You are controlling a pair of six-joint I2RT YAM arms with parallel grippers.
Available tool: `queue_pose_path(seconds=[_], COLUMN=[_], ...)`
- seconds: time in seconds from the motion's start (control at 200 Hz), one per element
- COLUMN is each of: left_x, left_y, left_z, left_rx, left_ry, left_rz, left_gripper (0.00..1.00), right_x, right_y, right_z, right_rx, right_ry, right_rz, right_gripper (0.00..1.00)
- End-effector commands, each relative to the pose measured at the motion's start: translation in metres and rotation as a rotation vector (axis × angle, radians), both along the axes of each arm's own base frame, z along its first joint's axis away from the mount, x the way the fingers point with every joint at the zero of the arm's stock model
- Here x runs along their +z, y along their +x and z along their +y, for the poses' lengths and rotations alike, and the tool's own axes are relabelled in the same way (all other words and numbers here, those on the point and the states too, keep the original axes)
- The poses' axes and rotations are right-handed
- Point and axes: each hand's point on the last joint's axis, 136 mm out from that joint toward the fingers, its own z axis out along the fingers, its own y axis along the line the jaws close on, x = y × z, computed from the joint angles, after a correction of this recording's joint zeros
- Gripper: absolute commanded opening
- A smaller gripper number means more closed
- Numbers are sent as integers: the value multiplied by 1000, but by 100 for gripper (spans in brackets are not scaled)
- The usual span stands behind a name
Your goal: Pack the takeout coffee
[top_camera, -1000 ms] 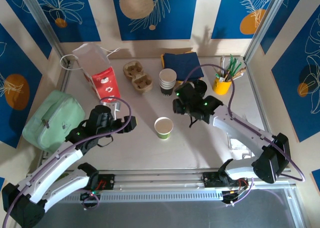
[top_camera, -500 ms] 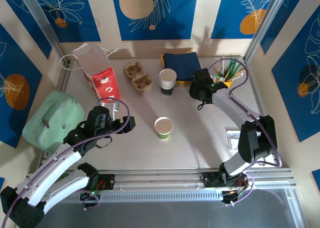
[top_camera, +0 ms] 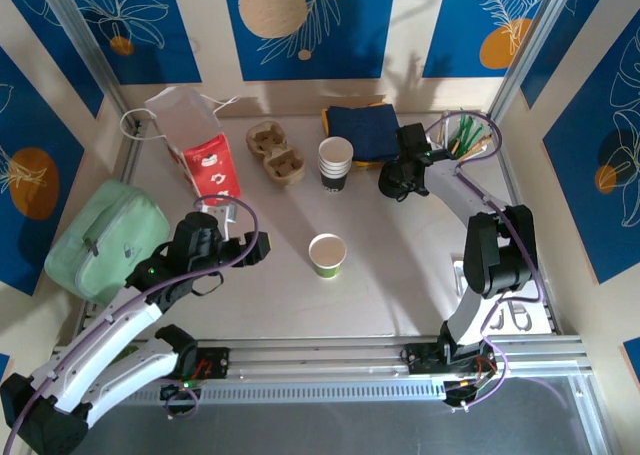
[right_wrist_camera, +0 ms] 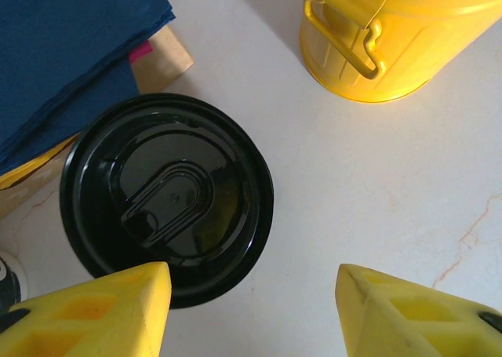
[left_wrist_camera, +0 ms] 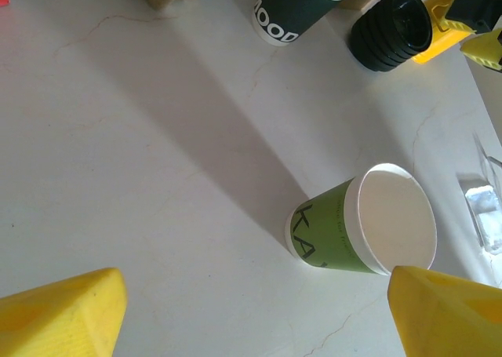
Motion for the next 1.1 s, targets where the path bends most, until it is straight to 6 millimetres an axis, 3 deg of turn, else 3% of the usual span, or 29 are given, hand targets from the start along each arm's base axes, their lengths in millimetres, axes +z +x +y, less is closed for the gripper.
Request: queue_pose_path(seconds=[0.0, 0.445, 1.095], left_x=[-1, 1, 3], left_y=[-3, -5, -3], left_z=[1, 3, 1], left_rx=[-9, -2, -1], left_ry=[15, 9, -1], left_rz=[-11, -9, -3], left_gripper=[87, 87, 87], right_x=[0, -12, -25], right_y=[11, 20, 25], right_z=[2, 0, -7], right_rx=[-16, -22, -33], right_ry=[39, 56, 49], right_rz=[-17, 0, 17], right_gripper=[57, 47, 43])
